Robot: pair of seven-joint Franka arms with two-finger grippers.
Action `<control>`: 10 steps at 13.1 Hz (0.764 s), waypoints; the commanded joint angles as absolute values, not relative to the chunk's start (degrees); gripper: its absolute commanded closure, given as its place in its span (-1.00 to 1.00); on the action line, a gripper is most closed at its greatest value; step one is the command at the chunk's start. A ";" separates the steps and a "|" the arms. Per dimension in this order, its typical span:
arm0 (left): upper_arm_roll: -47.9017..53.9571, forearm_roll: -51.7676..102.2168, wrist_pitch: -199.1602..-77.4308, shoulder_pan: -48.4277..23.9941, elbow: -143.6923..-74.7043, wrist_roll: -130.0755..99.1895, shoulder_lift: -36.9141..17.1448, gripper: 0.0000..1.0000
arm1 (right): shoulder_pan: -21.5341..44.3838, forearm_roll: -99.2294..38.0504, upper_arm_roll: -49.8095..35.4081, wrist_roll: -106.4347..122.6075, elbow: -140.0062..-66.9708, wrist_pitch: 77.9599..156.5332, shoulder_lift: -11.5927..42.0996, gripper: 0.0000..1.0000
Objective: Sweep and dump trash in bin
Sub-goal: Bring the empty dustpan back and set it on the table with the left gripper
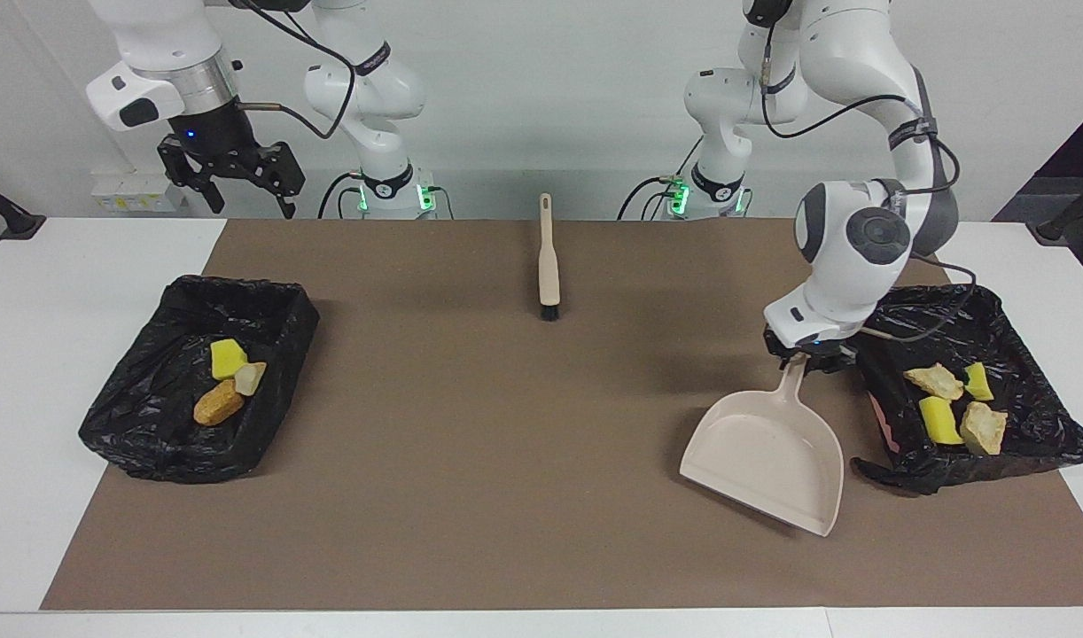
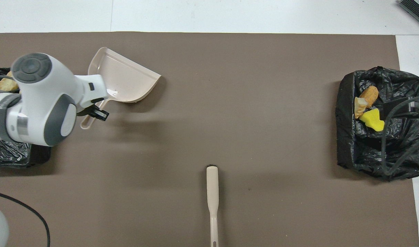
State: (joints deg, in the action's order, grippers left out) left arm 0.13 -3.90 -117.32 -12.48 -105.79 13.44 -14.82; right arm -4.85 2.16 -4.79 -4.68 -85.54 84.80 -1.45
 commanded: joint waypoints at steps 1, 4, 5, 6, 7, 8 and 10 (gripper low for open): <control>-1.14 2.69 -121.37 -21.07 -106.97 3.54 -14.68 1.00 | -5.36 2.55 -5.01 -4.22 -87.01 86.39 -2.46 -1.00; -1.23 5.71 -123.39 -31.17 -104.34 -8.93 -18.52 1.00 | -5.27 2.37 -5.18 -3.87 -87.01 86.57 -2.46 -1.00; -1.14 5.97 -122.79 -34.68 -99.19 -10.97 -23.85 1.00 | -5.19 2.29 -5.19 -4.04 -87.01 87.44 -2.37 -1.00; -1.32 5.89 -122.35 -37.24 -94.18 -15.77 -29.13 1.00 | -5.19 2.20 -5.27 -4.13 -87.01 87.54 -2.29 -1.00; -1.23 5.71 -123.21 -37.79 -92.91 -17.65 -30.83 1.00 | -5.19 0.63 -5.19 -4.22 -86.92 87.63 -2.29 -1.00; -1.14 6.06 -122.44 -37.62 -92.20 -18.36 -30.76 1.00 | -5.27 -0.78 -5.10 -4.31 -86.92 87.63 -2.29 -1.00; -1.58 6.15 -121.91 -36.57 -92.28 -18.72 -30.32 -0.72 | -5.36 -0.97 -5.10 -4.66 -86.92 87.36 -2.29 -1.00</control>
